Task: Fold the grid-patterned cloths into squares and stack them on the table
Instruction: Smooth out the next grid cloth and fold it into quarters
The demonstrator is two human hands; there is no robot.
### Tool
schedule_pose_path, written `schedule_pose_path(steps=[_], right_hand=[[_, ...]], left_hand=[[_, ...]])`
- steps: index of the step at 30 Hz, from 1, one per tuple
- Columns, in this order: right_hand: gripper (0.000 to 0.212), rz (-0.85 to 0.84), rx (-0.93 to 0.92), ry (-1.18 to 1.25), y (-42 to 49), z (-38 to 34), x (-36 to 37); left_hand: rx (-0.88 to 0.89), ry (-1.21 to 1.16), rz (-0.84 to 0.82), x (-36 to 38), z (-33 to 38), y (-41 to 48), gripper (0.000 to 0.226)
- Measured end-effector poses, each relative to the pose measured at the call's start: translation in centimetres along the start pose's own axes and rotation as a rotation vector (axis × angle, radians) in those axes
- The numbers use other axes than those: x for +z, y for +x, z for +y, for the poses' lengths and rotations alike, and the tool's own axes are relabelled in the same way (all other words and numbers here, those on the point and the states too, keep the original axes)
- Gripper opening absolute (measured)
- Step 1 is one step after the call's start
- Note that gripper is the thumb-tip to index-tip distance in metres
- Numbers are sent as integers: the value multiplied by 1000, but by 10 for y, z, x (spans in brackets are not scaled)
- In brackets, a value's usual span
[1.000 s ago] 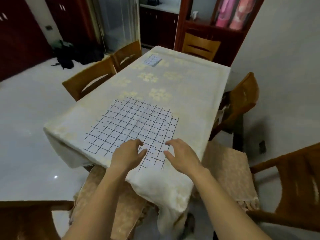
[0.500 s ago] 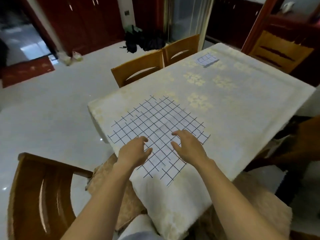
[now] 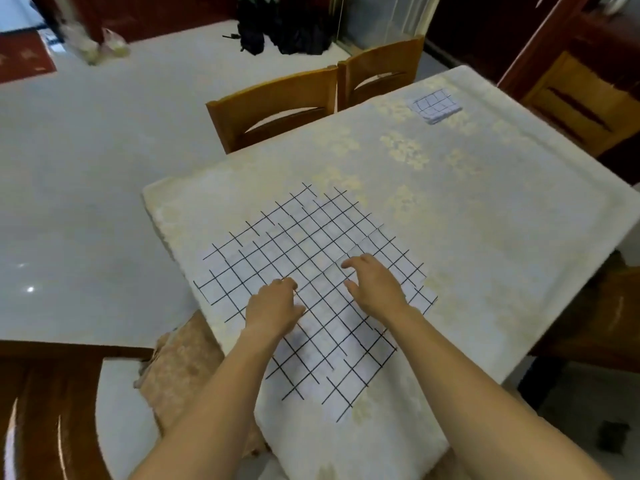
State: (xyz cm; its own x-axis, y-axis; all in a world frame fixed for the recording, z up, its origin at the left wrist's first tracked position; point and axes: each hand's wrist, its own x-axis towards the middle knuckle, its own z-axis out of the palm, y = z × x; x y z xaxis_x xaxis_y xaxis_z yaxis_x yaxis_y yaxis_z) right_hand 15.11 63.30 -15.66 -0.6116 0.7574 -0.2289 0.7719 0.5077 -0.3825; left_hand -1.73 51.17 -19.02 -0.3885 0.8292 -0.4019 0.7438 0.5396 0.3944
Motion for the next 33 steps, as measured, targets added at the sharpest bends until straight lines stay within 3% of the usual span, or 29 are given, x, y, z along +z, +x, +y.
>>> schedule_pose_path(steps=[12,22,33], right_hand=[[44,-183,-12,-62,84,19,38],[10,-199,-109,-93,117,35,50],[4,-174,-207,-54,116,48,49]], left_hand=[[-84,-45,46,32,-13,42,38],[-74,-35,136,47,-21,50,18],[-59,-1,134,50,-21,51,17]])
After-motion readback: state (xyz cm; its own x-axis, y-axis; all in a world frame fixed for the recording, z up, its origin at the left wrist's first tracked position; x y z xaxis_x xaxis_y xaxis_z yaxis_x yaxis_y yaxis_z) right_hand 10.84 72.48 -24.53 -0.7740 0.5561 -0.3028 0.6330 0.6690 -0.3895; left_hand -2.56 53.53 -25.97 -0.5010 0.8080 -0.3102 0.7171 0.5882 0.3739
